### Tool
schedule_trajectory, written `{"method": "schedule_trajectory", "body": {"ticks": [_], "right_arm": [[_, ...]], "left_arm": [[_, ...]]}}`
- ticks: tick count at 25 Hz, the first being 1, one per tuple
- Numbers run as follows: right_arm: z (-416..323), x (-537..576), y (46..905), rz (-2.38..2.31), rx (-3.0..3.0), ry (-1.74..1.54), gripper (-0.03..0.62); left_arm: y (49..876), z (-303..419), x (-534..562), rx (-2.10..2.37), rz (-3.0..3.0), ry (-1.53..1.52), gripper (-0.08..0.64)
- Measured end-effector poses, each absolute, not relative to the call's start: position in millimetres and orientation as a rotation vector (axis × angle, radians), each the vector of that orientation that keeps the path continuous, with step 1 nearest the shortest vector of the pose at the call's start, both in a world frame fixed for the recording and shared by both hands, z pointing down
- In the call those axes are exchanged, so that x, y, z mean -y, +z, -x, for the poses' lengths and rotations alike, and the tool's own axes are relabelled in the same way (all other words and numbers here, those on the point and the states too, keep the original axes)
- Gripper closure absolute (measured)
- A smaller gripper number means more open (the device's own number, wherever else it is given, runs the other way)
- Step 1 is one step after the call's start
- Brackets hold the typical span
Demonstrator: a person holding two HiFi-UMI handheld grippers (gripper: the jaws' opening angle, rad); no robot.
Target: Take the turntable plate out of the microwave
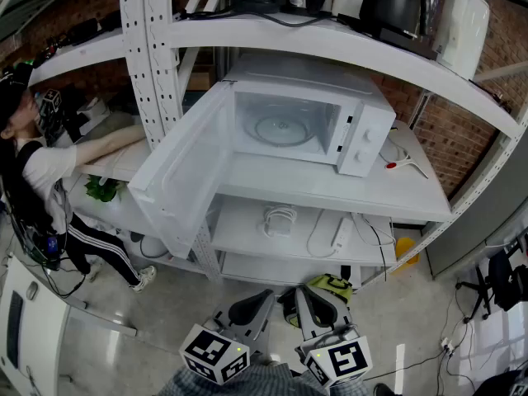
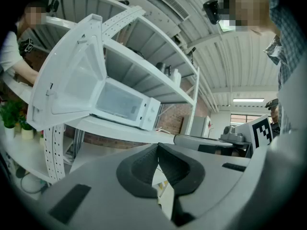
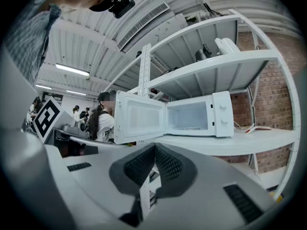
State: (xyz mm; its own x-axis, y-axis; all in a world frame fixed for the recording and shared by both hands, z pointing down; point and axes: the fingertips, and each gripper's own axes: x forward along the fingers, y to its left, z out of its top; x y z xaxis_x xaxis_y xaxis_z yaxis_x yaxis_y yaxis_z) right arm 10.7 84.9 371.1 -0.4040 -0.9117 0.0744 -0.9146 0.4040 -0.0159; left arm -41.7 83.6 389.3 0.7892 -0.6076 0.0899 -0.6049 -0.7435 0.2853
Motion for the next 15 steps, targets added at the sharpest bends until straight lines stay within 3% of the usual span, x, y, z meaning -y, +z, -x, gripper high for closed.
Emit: {"method": "schedule_trajectory", "body": {"ticks": [15], "right_arm": [[-15.8, -84.6, 369.2, -1.721, 2.59, 0.087, 0.575]], "left_arm": [[390.8, 39.3, -84.9, 0.934, -2.69, 0.016, 0.551]]}}
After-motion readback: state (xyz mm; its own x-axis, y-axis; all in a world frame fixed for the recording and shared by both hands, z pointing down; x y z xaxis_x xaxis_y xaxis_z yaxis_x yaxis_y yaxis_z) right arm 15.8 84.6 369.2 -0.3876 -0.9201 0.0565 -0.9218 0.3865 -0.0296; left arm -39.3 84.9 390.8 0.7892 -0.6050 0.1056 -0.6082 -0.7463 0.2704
